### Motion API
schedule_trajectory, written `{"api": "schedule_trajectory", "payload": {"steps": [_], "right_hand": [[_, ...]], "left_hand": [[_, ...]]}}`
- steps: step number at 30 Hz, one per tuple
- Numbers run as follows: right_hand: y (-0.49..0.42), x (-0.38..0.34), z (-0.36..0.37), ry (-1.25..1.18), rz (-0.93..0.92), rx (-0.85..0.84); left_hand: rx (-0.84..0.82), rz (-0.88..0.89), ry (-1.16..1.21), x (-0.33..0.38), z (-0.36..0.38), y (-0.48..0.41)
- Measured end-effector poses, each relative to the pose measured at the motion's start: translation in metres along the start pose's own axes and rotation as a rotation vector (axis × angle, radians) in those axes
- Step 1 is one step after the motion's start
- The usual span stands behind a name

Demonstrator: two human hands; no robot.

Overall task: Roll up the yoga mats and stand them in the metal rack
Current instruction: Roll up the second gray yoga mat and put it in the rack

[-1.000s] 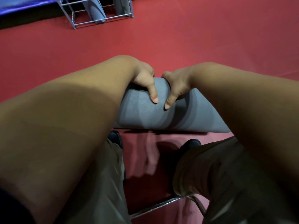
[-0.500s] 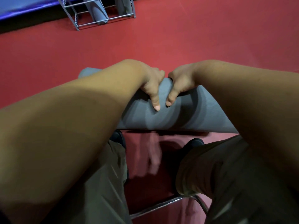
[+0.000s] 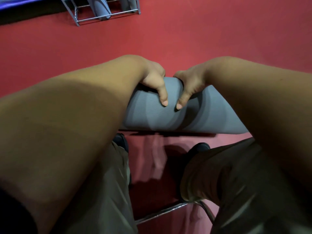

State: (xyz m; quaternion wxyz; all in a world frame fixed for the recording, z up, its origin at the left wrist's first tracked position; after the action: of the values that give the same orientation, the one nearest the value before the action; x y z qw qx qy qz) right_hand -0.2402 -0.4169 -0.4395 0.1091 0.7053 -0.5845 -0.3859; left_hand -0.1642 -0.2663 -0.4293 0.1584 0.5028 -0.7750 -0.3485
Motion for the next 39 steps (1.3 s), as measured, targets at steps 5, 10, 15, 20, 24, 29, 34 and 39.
{"api": "schedule_trajectory", "payload": {"steps": [5,10,15,20,24,29,34,39], "right_hand": [[-0.003,-0.003,-0.001,0.028,-0.018,0.017],[-0.001,-0.001,-0.001,-0.009,0.007,0.02],[0.003,-0.002,-0.002,-0.05,0.027,0.081],[0.004,-0.004,0.0,-0.126,0.003,0.029],[0.003,-0.007,0.003,-0.149,-0.019,-0.02],[0.0,-0.012,0.004,0.003,-0.002,-0.034],[0.0,-0.006,0.004,-0.043,0.019,-0.029],[-0.002,-0.001,0.006,-0.138,0.036,-0.025]], "left_hand": [[-0.053,-0.024,0.012,0.0,-0.002,0.001],[0.013,0.001,-0.018,0.003,-0.001,0.002],[0.093,0.017,-0.124,0.009,0.003,0.007],[0.082,0.027,-0.104,0.003,0.0,0.009],[-0.003,0.003,-0.05,-0.004,0.0,0.006],[-0.112,-0.025,-0.018,-0.007,0.002,0.004],[-0.096,0.009,-0.038,-0.003,0.003,0.006],[-0.005,0.018,-0.177,0.005,0.009,0.008]]}}
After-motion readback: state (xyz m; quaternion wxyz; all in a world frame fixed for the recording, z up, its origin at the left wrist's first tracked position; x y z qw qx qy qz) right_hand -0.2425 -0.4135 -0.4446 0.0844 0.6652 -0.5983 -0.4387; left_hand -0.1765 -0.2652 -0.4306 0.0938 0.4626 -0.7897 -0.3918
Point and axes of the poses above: each hand's wrist, its own y-axis away from the middle knuckle, its own z-axis out of the palm, x = y × z, the point moved 1 cm from there along -y, towards the middle knuckle, and after that the axes turned 15 degrees about -z, right-handed, at the moved point
